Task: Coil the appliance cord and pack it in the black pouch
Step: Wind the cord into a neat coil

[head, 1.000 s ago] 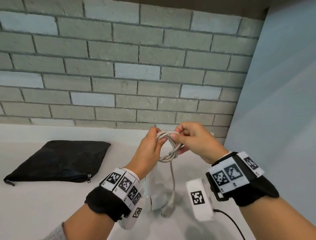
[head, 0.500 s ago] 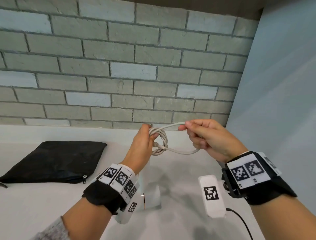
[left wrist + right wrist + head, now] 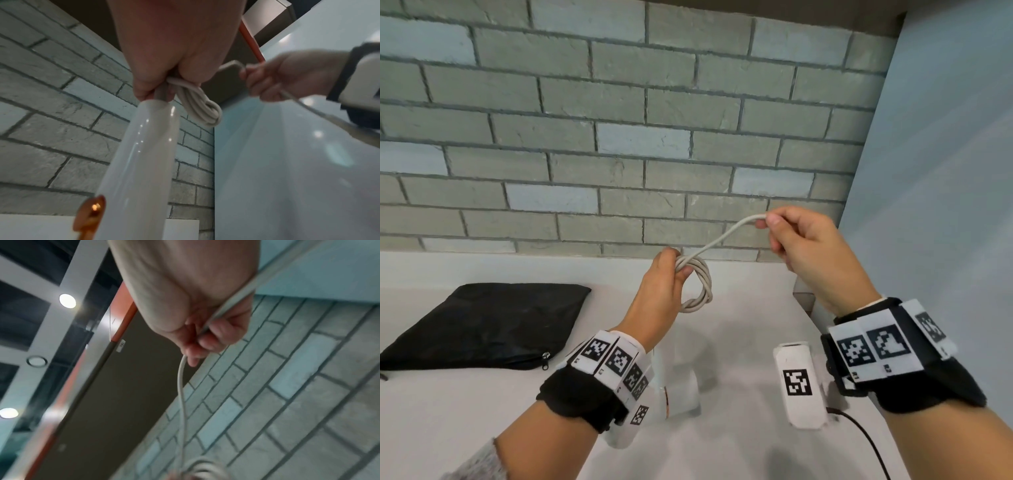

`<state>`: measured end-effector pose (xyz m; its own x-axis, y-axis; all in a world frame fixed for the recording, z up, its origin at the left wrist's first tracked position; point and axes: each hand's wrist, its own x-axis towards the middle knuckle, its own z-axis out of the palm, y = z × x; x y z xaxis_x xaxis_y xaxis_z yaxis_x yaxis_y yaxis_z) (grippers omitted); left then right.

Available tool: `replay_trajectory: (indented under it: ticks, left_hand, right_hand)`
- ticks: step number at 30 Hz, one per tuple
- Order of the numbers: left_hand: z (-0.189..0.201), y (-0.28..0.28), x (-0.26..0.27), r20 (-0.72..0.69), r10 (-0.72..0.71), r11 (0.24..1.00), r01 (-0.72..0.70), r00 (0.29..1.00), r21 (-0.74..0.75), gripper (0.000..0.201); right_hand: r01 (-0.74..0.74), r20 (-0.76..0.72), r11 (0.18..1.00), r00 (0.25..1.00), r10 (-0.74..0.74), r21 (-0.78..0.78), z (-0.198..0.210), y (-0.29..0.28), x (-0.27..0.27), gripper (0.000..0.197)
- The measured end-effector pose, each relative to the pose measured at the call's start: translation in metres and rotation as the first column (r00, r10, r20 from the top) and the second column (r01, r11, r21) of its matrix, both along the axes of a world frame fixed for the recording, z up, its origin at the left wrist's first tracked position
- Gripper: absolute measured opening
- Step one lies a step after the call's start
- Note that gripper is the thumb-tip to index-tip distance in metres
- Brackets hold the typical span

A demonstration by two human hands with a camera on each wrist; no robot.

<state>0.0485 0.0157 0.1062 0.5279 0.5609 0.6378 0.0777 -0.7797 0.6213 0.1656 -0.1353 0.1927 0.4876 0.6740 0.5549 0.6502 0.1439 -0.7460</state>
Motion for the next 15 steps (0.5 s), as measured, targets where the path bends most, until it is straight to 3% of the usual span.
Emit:
replay_trajectory:
  ticks: [2, 3, 6, 8, 11, 15]
  left_hand:
    - [0.001, -0.003, -0.004, 0.002, -0.035, 0.999, 0.035, 0.999, -0.011, 0.013]
    - [0.001, -0.005, -0.005, 0.004, -0.048, 0.999, 0.048, 0.999, -0.019, 0.015]
    - [0.001, -0.009, -0.007, 0.013, -0.074, 0.996, 0.075, 0.997, -0.043, 0.019]
    - [0.002, -0.01, -0.007, 0.013, -0.076, 0.996, 0.077, 0.997, -0.049, 0.02]
    - [0.003, -0.009, -0.009, -0.003, -0.092, 0.995, 0.092, 0.996, -0.049, 0.019]
    - [0.005, -0.012, -0.015, -0.049, -0.184, 0.982, 0.181, 0.982, -0.056, 0.018]
  right_hand:
    - [0.174, 0.159, 0.983, 0.974, -0.163, -0.061, -0.01, 0.001, 0.012, 0.02]
    - [0.19, 0.195, 0.977, 0.966, -0.167, -0.101, -0.016, 0.001, 0.016, 0.02]
    - [-0.029, 0.15, 0.957, 0.986, 0.075, -0.29, -0.031, 0.004, 0.013, 0.029]
    - [-0.17, 0.137, 0.924, 0.964, 0.228, -0.343, -0.04, 0.009, 0.004, 0.025]
    - [-0.157, 0.221, 0.951, 0.95, 0.22, -0.268, -0.046, 0.014, 0.0, 0.012]
    - [0.002, 0.455, 0.99, 0.888, 0.064, -0.142, -0.039, 0.022, 0.01, 0.021]
